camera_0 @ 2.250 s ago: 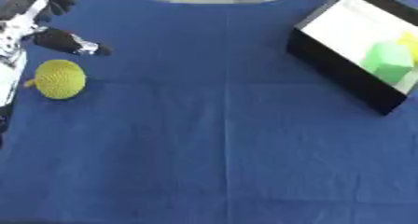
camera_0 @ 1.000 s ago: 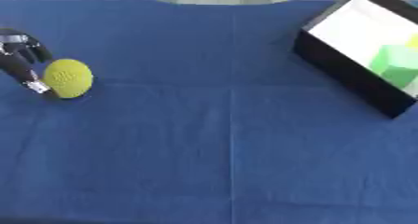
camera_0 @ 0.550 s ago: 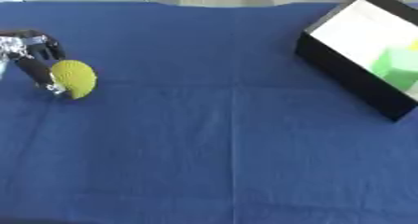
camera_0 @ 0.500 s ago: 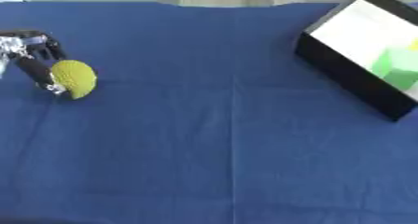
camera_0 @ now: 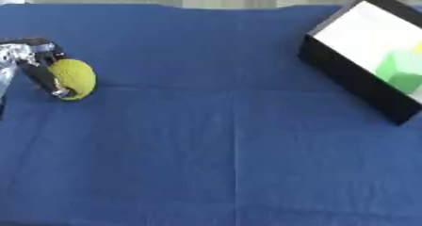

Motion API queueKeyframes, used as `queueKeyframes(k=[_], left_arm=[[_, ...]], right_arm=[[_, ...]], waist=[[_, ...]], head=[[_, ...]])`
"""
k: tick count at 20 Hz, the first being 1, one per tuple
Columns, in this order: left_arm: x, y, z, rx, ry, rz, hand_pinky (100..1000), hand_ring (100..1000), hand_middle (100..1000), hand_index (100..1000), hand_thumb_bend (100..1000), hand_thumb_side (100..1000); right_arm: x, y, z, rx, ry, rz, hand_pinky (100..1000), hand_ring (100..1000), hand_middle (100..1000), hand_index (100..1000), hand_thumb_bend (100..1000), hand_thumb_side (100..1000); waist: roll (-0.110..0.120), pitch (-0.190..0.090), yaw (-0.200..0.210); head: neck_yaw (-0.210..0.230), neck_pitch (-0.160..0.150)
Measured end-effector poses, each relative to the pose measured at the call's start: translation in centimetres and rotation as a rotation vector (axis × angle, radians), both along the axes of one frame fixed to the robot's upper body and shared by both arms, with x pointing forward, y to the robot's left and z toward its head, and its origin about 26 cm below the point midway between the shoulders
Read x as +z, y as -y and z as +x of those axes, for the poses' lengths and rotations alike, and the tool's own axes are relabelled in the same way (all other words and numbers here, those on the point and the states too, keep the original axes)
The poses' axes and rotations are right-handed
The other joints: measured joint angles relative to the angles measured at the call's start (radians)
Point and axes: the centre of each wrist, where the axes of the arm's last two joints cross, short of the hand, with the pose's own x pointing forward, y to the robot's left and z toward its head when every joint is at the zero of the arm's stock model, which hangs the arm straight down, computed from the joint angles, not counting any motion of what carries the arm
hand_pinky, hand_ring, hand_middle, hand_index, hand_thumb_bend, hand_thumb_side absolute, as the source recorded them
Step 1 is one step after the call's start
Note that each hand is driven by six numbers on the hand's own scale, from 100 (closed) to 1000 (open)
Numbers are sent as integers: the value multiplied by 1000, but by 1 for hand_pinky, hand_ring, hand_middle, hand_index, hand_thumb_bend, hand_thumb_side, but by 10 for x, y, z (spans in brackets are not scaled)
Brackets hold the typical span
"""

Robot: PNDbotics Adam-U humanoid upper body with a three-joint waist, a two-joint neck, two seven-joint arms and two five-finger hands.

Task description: Pick up the objects with one hand, pass them to the other hand, and then place them into the box on the other side of the table.

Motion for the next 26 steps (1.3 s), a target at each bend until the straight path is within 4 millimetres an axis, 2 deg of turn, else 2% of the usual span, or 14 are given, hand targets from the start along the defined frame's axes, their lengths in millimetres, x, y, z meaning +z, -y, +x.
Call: queueKeyframes(k=[2,4,8,11,12,15,17,25,26], left_arm=[[1,0,0,-3,-9,-7,753,752,671,636,338,100],[3,1,0,-8,-12,-13,741,739,651,615,311,100],[12,2,-1,-15,16,-7,717,721,628,583,320,100],[22,4,-3,-27,68,5,689,693,600,559,288,100],[25,5,-4,-31,92,5,653,657,554,529,291,100],[38,11,-8,-54,193,-17,637,634,523,513,271,100],[43,15,-10,-72,242,-43,627,618,502,498,311,100],[53,30,-19,-149,325,-125,600,594,485,496,297,100],[53,32,-20,-154,338,-137,586,584,471,489,271,100]], right_arm=[[-1,0,0,-1,-3,0,890,1000,920,938,100,453],[-2,1,-1,-4,-6,-2,890,1000,920,938,100,455],[-5,3,-2,-11,-14,0,891,1000,919,936,100,450],[-5,3,-2,-13,-14,3,891,1000,919,936,100,445],[-5,3,-2,-13,-14,4,891,1000,919,936,100,443],[-5,3,-2,-11,-12,15,894,1000,920,936,100,443],[-4,2,-1,-10,-13,24,898,1000,921,937,100,446],[10,-4,0,9,29,48,894,1000,917,932,100,397],[13,-6,1,15,40,45,888,1000,914,919,100,384]], waist=[[0,0,2],[0,0,3],[0,0,6],[0,0,9],[0,0,10],[0,0,11],[0,0,11],[0,0,12],[0,0,12]], head=[[0,0],[0,0],[0,0],[-1,0],[-2,0],[-6,0],[-6,0],[-7,0],[-7,0]])
